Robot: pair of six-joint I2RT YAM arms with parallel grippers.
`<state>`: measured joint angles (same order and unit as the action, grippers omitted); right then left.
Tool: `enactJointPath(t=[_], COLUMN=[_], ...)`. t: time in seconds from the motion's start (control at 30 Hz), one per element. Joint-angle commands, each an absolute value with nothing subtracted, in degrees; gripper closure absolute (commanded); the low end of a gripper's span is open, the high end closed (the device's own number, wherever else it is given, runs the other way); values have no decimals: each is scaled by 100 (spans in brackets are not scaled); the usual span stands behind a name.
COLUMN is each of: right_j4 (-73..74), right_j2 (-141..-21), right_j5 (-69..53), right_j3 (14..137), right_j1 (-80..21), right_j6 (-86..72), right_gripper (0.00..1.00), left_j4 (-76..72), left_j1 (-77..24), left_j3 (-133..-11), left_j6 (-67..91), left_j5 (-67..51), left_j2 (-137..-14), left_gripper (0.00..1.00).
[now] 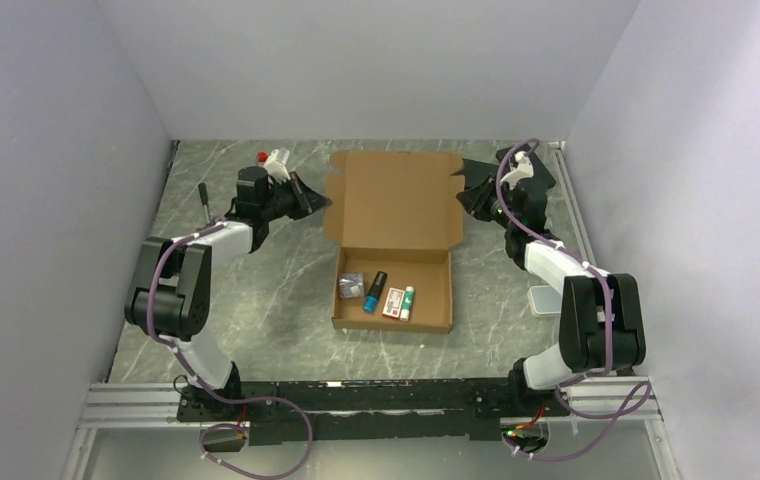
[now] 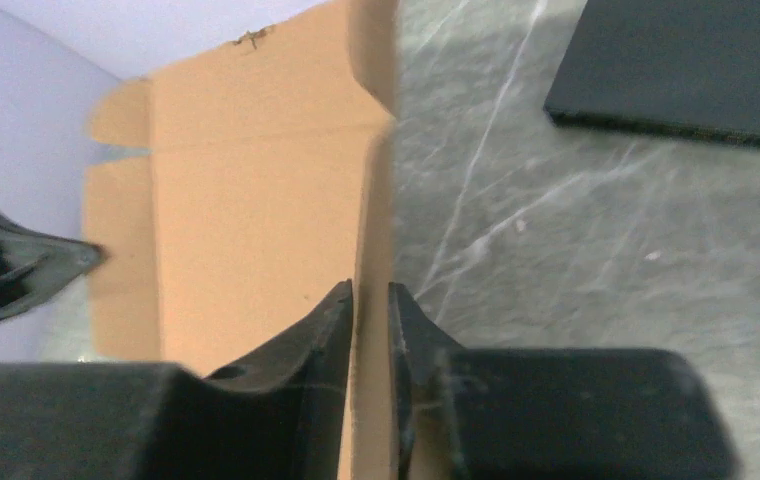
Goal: Fold the paper box
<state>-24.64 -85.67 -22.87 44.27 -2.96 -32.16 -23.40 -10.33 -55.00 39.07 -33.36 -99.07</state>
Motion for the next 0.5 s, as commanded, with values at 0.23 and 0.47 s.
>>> enactJointPath(t=[0.23, 0.47], right_j4=[-2708, -2089], right_j2=[-7850, -7561], right_j5=[-2929, -3157], right_j3=[4055, 4132], right_j1=[-472, -472], right_j6=[-2168, -1660], right_gripper=[93, 76], left_j4=[-3462, -3573], left_j1=[-1427, -1641], left_j3=[-4451, -4080], left_j6=[3206, 2732], left_j5=[-2820, -2548], left_j2=[-9089, -8763], left_gripper=[100, 100])
